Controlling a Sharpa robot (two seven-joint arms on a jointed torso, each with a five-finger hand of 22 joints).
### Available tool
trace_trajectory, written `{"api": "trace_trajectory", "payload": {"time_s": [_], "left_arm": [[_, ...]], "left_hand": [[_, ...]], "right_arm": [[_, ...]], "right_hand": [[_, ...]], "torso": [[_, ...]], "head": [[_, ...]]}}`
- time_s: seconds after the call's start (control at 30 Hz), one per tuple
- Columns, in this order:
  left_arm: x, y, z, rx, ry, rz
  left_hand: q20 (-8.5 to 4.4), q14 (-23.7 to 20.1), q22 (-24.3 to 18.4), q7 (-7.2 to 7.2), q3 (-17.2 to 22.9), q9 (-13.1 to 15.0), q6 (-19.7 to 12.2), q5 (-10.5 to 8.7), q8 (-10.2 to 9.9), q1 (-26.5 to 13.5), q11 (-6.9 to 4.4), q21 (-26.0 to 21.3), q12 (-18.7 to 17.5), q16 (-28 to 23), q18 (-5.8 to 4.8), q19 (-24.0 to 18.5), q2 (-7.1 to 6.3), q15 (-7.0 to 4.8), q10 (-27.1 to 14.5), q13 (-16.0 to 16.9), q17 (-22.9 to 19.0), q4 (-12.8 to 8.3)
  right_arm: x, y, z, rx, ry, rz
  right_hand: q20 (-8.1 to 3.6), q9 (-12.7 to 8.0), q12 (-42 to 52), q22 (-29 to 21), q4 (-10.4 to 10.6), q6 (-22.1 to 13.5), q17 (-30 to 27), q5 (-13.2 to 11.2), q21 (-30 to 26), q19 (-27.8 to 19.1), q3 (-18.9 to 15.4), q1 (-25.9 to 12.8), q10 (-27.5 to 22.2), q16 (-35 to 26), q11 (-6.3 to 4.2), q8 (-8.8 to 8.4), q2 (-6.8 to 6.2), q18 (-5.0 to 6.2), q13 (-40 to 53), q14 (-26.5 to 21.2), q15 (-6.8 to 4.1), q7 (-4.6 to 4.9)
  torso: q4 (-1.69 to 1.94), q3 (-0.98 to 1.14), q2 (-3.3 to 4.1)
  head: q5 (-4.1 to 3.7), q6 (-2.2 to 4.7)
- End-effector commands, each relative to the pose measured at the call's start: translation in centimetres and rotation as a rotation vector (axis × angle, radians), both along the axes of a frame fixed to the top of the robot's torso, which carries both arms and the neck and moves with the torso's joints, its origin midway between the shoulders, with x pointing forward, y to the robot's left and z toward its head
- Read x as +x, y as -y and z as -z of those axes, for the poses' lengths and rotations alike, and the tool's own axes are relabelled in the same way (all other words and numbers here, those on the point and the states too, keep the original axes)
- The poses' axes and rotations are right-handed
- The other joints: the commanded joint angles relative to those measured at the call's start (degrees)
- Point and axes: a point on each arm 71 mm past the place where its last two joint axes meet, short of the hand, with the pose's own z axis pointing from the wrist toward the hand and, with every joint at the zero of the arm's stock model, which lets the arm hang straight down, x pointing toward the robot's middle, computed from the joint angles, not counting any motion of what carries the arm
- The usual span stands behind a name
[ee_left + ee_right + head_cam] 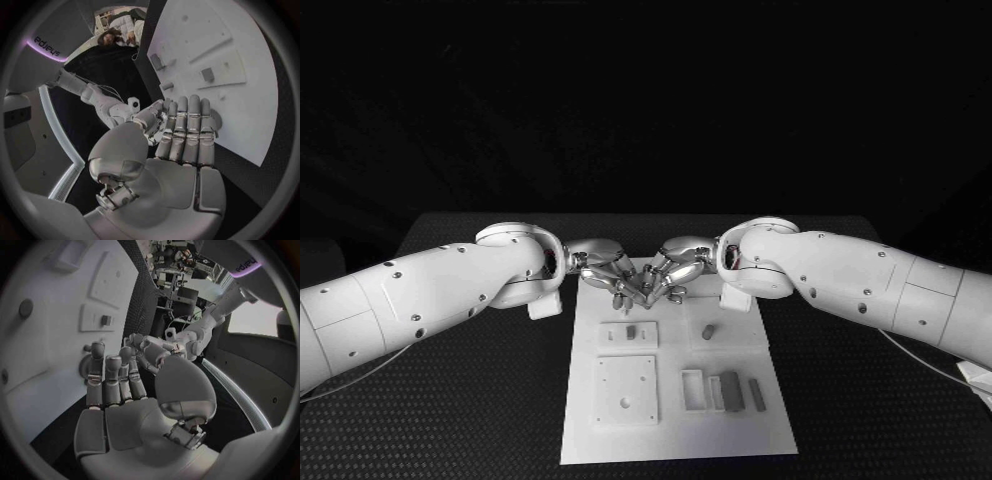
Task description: Assemble the parts on the task board
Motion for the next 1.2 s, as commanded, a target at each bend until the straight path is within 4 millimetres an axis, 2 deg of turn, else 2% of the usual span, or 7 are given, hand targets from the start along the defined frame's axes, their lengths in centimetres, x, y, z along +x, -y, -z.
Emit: {"api": "trace_trajectory", "payload": {"time_s": [0.03,0.3,0.5,0.57,0.6,0.97,1.2], "left_arm": [[-0.3,0.5,0.0,-0.027,-0.029,0.024],[-0.2,0.3,-0.1,-0.048,-0.036,0.009],[-0.2,0.0,-0.1,-0.053,-0.037,-0.002],[-0.1,-0.1,0.0,-0.053,-0.038,-0.005],[-0.1,-0.2,0.0,-0.053,-0.038,-0.007],[0.0,-0.9,0.0,-0.070,-0.041,-0.041],[0.4,-2.0,0.1,-0.083,-0.020,-0.129]], "left_hand": [[0.14,0.31,0.18,-0.14,0.08,0.19,0.88,-0.15,0.57,0.26,-0.27,0.39,0.49,-0.06,-0.85,-0.03,0.93,-0.10,0.72,0.23,0.30,-0.58],[0.01,0.56,0.73,-0.44,0.56,0.64,2.13,0.28,1.04,0.37,-0.58,0.54,1.20,0.18,-0.85,0.20,2.28,-0.32,1.91,1.05,1.26,-1.40],[-0.06,0.73,1.24,-0.53,1.12,0.89,2.69,1.82,1.08,-0.01,-0.67,0.63,1.45,0.20,-0.85,0.33,2.69,-0.45,2.31,1.63,1.99,-2.17],[-0.23,0.97,1.51,-0.59,3.46,1.02,2.98,-0.06,1.06,0.45,-0.73,0.72,1.54,0.20,-0.85,0.65,1.44,-0.61,2.53,1.95,2.36,-1.50],[-0.20,1.09,1.71,-0.58,4.99,1.12,3.14,-0.11,1.00,0.27,-0.73,0.71,1.55,0.13,-0.85,0.73,0.85,-0.64,2.59,2.19,2.64,-0.80],[-0.37,1.49,2.53,-0.58,6.89,1.53,3.57,0.00,1.02,-0.23,-0.81,0.86,1.75,0.08,-0.85,0.93,0.28,-0.85,3.01,2.87,3.43,-0.73],[-0.47,1.75,2.88,-0.46,7.33,1.71,3.74,0.00,1.06,-0.35,-0.81,0.98,1.86,0.12,-0.85,1.09,0.18,-0.96,3.26,3.12,3.74,-0.82]], "right_arm": [[-0.1,-0.2,-0.1,0.010,-0.003,-0.013],[0.0,0.0,-0.2,0.022,-0.003,0.005],[0.4,0.5,-0.3,0.050,0.000,0.053],[0.5,0.7,-0.3,0.058,0.003,0.073],[0.5,0.8,-0.3,0.061,0.003,0.078],[0.9,1.5,-0.4,0.089,0.003,0.130],[1.3,2.5,-0.5,0.108,0.015,0.176]], "right_hand": [[-0.17,4.28,0.37,1.24,0.31,0.27,0.09,0.22,0.27,-0.05,-0.05,0.46,-0.07,0.35,-0.48,0.35,-0.07,0.79,0.06,-0.13,-0.40,0.21],[-0.15,4.35,0.37,1.23,0.34,0.21,0.09,0.22,0.30,-0.06,-0.09,0.37,-0.09,0.35,-0.47,0.32,-0.11,0.79,0.08,-0.18,-0.40,0.24],[0.08,4.57,-0.03,1.04,0.49,-0.50,-0.05,0.22,0.12,-0.34,-0.19,-0.50,-0.58,-0.02,-0.22,-0.11,-0.37,0.79,-0.05,-0.63,-0.20,0.49],[0.26,4.67,-0.27,0.97,0.67,-0.70,-0.14,0.20,0.00,-0.50,-0.49,-1.25,-0.83,-0.22,-0.09,-0.23,-1.00,0.75,-0.16,-0.81,-0.06,0.54],[0.36,4.66,-0.52,0.91,0.76,-0.92,-0.23,0.22,-0.13,-0.66,-0.54,-1.61,-1.07,-0.42,-0.01,-0.39,-1.31,0.74,-0.28,-0.99,0.03,0.59],[0.93,4.45,-1.79,0.68,1.37,-2.52,-0.68,0.21,-0.95,-1.73,-0.24,-3.64,-2.68,-1.37,0.91,-2.05,-3.77,0.79,-0.95,-2.01,0.88,1.59],[1.31,4.31,-2.26,0.60,1.60,-3.52,-0.97,0.20,-1.58,-2.65,0.07,-4.20,-3.72,-2.02,1.53,-3.06,-4.76,0.79,-1.23,-2.94,1.51,2.20]], "torso": [[-0.01,0.00,0.00],[0.01,0.00,0.01],[0.02,-0.02,-0.03],[0.01,-0.02,-0.02],[0.01,-0.03,-0.02],[0.00,-0.02,0.00],[0.03,-0.02,-0.02]], "head": [[0.04,-0.05],[0.11,-0.13],[0.20,-0.15],[0.23,-0.14],[0.24,-0.14],[0.41,-0.01],[0.62,0.24]]}}
